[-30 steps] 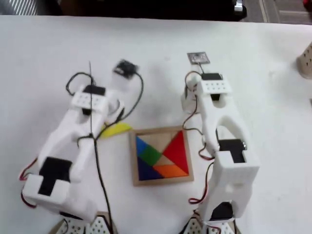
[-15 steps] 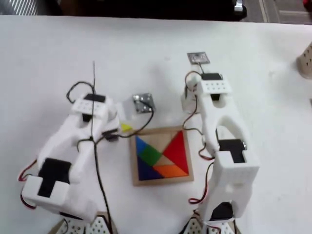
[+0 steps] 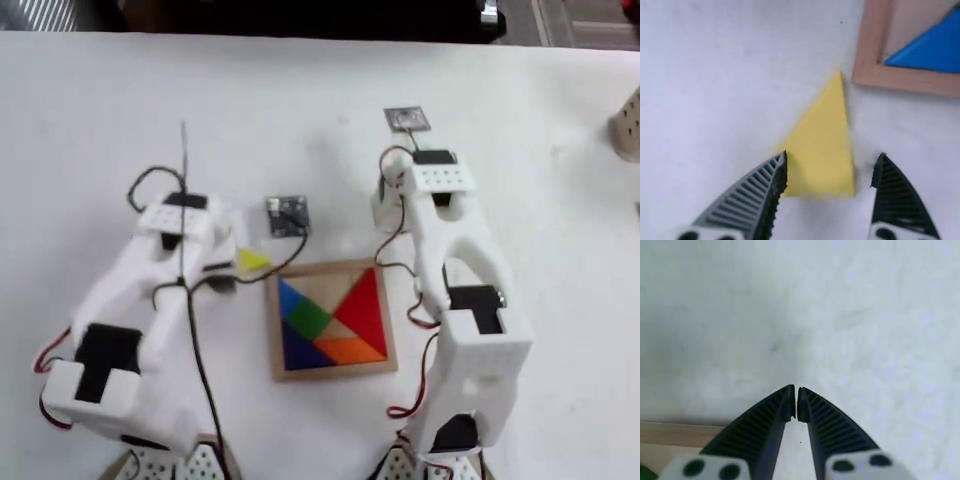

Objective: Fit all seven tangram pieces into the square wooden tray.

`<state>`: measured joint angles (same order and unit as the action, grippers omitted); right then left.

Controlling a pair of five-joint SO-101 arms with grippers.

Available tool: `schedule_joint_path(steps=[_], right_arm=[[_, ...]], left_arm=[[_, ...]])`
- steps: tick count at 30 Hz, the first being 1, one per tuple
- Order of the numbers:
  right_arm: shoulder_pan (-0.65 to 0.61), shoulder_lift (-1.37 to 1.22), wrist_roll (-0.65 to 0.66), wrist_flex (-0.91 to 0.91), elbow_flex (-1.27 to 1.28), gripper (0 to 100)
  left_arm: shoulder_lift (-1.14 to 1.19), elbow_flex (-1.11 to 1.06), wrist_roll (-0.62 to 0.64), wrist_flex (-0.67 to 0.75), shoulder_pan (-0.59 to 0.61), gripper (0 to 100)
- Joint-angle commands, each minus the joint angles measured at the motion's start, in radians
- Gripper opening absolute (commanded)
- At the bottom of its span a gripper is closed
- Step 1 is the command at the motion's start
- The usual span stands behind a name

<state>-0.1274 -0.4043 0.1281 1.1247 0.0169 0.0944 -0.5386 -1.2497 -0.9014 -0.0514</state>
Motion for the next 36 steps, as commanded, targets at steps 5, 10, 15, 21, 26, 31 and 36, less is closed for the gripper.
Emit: schedule_joint_path(steps=[5,10,15,21,26,31,36], right_arm=[[0.002,-0.041,0.026,-0.007,-0.074,1.7],[0.005,-0.056,0.026,-0.004,-0.094,1.7],[0.010,-0.056,0.021,0.010,-0.097,1.7],[0.012,-0.054,0.020,0.016,-0.098,1.7],[0.012,-0.054,0.023,0.016,-0.098,1.7],[0.012,-0.054,0.023,0.016,-0.098,1.7],[0.012,-0.054,0.021,0.016,-0.098,1.7]], left_arm=[[-0.002,0.014,-0.112,-0.009,0.084,28],[0.004,0.006,-0.110,0.035,0.041,28],[0.096,0.115,-0.114,-0.028,0.028,28],[0.232,0.311,-0.163,-0.215,0.028,28],[0.280,0.388,-0.161,-0.267,0.033,28],[0.298,0.420,-0.161,-0.252,0.033,28],[0.363,0.502,-0.120,-0.221,0.025,28]])
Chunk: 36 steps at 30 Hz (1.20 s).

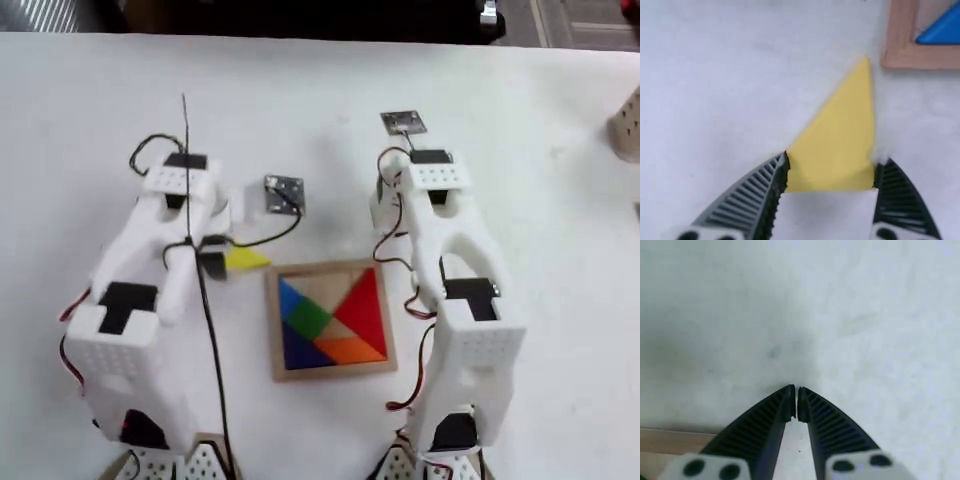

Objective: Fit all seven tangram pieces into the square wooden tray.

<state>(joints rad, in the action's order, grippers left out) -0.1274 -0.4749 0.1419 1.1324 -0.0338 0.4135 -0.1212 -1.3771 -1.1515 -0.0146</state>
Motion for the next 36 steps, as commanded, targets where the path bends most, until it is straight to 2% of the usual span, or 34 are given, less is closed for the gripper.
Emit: schedule_joint_path(steps=[1,10,13,17,21,27,32,36], right_arm=[[0.012,0.016,0.008,0.008,-0.048,1.7],[0.005,0.016,0.012,0.005,-0.048,1.7],[0.005,0.016,0.012,0.005,-0.048,1.7],[0.004,0.016,0.012,0.007,-0.048,1.7],[0.004,0.016,0.012,0.007,-0.048,1.7],[0.004,0.016,0.014,0.005,-0.048,1.7],[0.004,0.016,0.014,0.005,-0.048,1.7],[0.004,0.016,0.014,0.005,-0.048,1.7]], left_arm=[[0.058,0.106,0.020,0.034,-0.012,28],[0.127,0.195,0.074,0.034,-0.004,28],[0.133,0.193,0.086,0.095,0.018,28],[0.133,0.189,0.196,0.226,0.077,28],[0.122,0.195,0.331,0.293,0.108,28],[0.068,0.261,0.577,0.262,0.084,27],[0.054,0.348,0.733,0.269,0.051,13],[0.137,0.431,0.804,0.382,0.039,5]])
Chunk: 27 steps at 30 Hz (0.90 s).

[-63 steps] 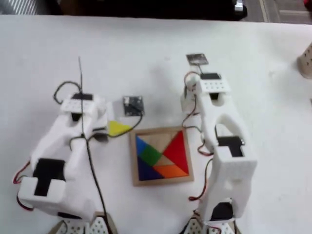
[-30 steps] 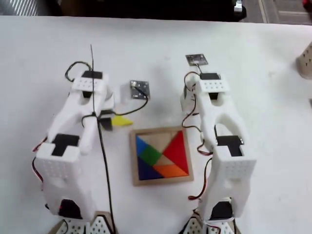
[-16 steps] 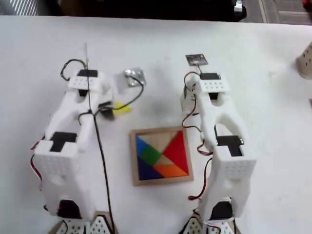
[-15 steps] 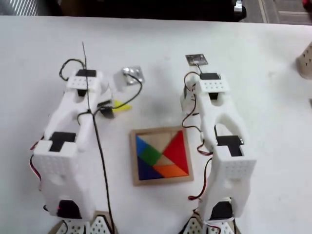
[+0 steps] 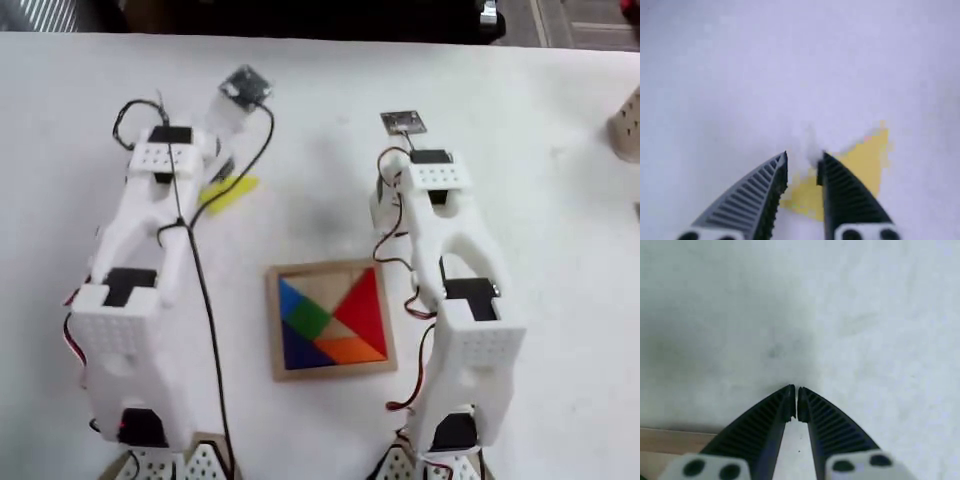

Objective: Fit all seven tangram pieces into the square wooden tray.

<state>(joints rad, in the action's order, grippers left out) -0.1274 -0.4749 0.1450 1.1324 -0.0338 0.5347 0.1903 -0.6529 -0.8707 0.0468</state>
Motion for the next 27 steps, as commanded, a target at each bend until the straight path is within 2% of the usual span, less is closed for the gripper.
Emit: schedule_joint_path(steps=[1,5,8,12,19,27], right_arm=[[0.004,0.016,0.011,0.005,-0.048,1.7],[0.004,0.016,0.011,0.005,-0.048,1.7],[0.004,0.016,0.011,0.005,-0.048,1.7],[0.004,0.016,0.011,0.004,-0.048,1.7],[0.004,0.016,0.011,0.004,-0.049,1.7],[0.002,0.016,0.011,0.004,-0.049,1.7]], left_arm=[[0.048,0.143,0.104,0.140,-0.022,5],[0.209,0.239,0.161,0.210,-0.015,5],[0.315,0.316,0.081,0.129,-0.015,5],[0.397,0.443,-0.031,-0.072,-0.010,5],[0.406,0.637,-0.041,-0.485,0.021,2],[0.403,0.671,-0.044,-0.744,0.068,2]])
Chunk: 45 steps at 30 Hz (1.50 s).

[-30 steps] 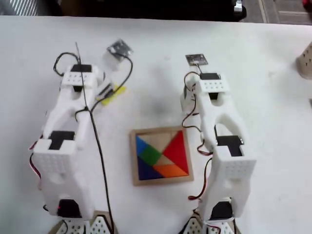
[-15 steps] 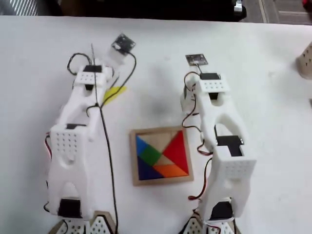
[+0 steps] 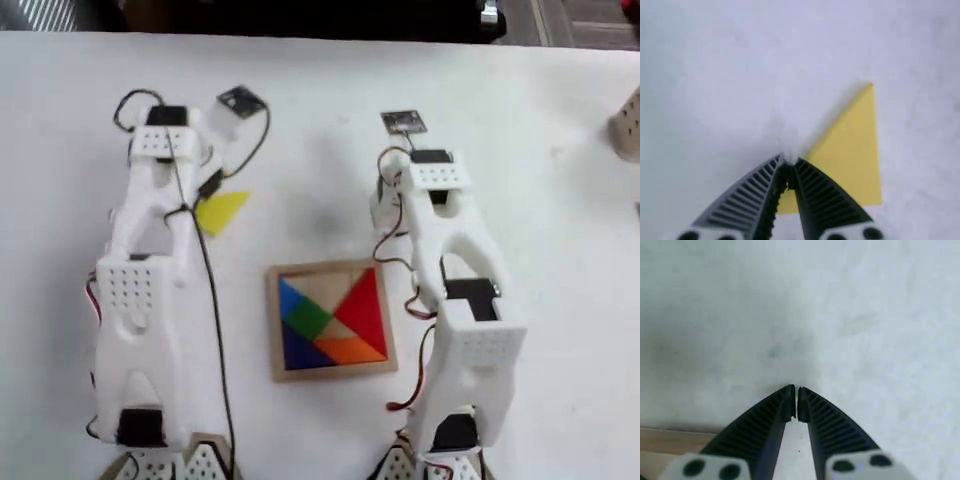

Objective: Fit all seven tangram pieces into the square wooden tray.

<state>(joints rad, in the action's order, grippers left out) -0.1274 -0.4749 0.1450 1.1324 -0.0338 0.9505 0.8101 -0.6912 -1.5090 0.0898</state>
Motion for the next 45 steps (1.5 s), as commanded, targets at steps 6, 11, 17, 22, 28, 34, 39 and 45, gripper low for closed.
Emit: schedule_joint_path(steps=[6,11,17,22,28,34,39,45], right_arm=[[0.002,0.016,0.011,0.004,-0.049,1.7],[0.002,0.016,0.011,0.004,-0.049,1.7],[0.002,0.016,0.011,0.004,-0.049,1.7],[0.002,0.016,0.011,0.004,-0.049,1.7],[-0.008,0.016,0.025,0.004,-0.057,1.7],[-0.008,0.015,0.026,0.004,-0.061,1.7],[-0.004,0.013,0.025,0.005,-0.060,1.7],[0.001,0.010,0.023,0.008,-0.058,1.7]], left_arm=[[-0.015,0.046,0.002,-0.267,0.027,2],[-0.016,0.029,0.089,-0.261,0.068,2],[-0.016,0.023,0.118,-0.261,0.084,2],[-0.015,0.015,0.149,-0.259,0.081,2],[-0.140,-0.213,0.152,-0.152,0.059,2],[-0.616,-0.815,0.296,0.221,-0.001,2],[-0.805,-1.065,0.310,0.480,-0.061,2],[-0.708,-1.005,0.450,0.606,-0.033,2]])
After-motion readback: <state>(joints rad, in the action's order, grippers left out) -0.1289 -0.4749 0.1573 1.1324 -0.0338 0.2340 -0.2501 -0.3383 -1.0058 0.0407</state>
